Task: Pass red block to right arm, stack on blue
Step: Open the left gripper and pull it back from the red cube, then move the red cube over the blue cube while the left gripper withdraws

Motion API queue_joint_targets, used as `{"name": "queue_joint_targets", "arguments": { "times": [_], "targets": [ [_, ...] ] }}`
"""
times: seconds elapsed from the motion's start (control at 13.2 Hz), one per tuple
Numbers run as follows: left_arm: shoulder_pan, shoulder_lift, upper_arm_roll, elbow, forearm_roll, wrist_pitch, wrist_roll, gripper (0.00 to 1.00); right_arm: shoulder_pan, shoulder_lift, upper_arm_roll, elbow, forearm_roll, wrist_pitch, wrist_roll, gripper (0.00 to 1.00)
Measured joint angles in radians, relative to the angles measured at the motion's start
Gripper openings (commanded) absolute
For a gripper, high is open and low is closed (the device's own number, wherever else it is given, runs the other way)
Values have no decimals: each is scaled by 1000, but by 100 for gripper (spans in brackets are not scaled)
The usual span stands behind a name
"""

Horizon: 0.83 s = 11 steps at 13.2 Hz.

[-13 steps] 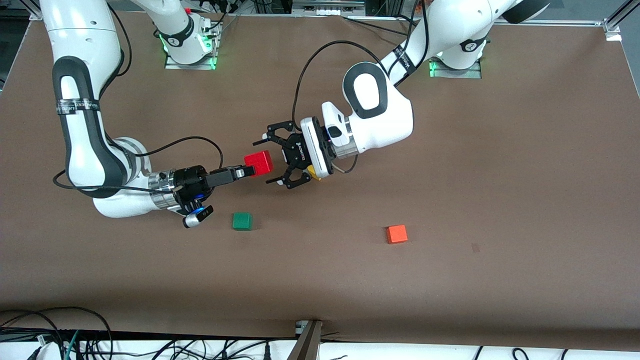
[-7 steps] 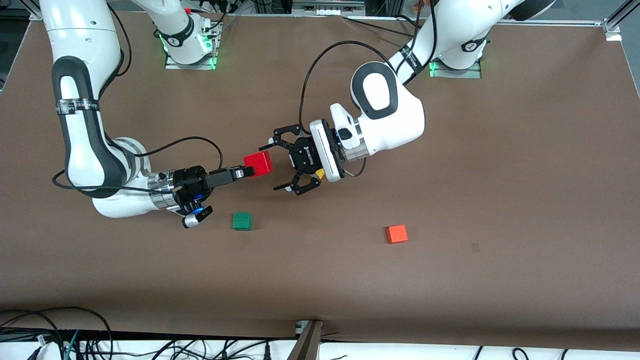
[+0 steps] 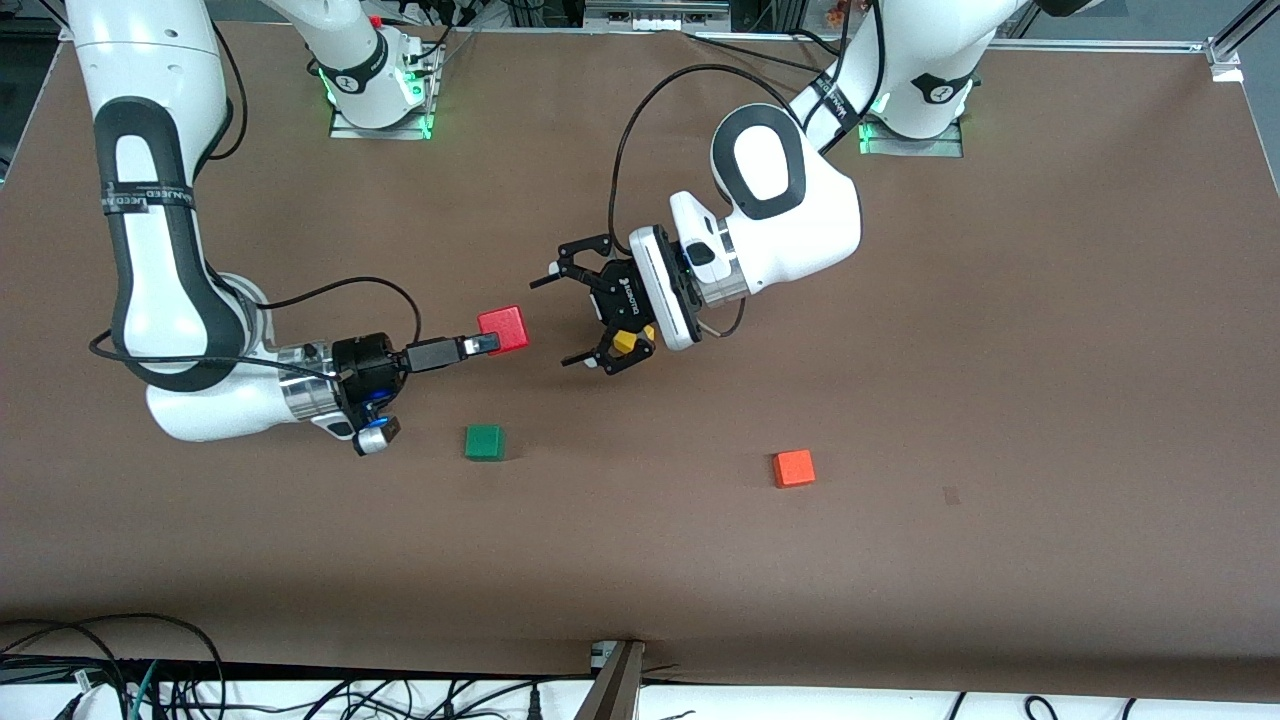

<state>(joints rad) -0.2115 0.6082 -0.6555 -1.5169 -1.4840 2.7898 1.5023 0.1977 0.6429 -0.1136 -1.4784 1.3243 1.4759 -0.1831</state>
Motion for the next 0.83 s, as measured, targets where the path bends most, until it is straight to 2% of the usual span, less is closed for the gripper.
{"name": "queue_joint_targets", "arguments": {
  "times": [0.23, 0.38, 0.53, 0.83],
  "targets": [
    [1, 0, 17, -5, 80, -7, -11, 100, -2, -6, -16, 42, -194, 26, -11, 15],
    [9, 0, 30, -5, 114, -30, -17, 100, -2, -7, -18, 77, -355, 60, -16, 15],
    [32, 0, 32, -5, 119, -60, -17, 100, -1, -8, -19, 103, -504, 103, -21, 15],
    [73, -2, 36, -4, 122, -122, -17, 100, 3, -7, -18, 106, -740, 209, -28, 15]
  ]
}}
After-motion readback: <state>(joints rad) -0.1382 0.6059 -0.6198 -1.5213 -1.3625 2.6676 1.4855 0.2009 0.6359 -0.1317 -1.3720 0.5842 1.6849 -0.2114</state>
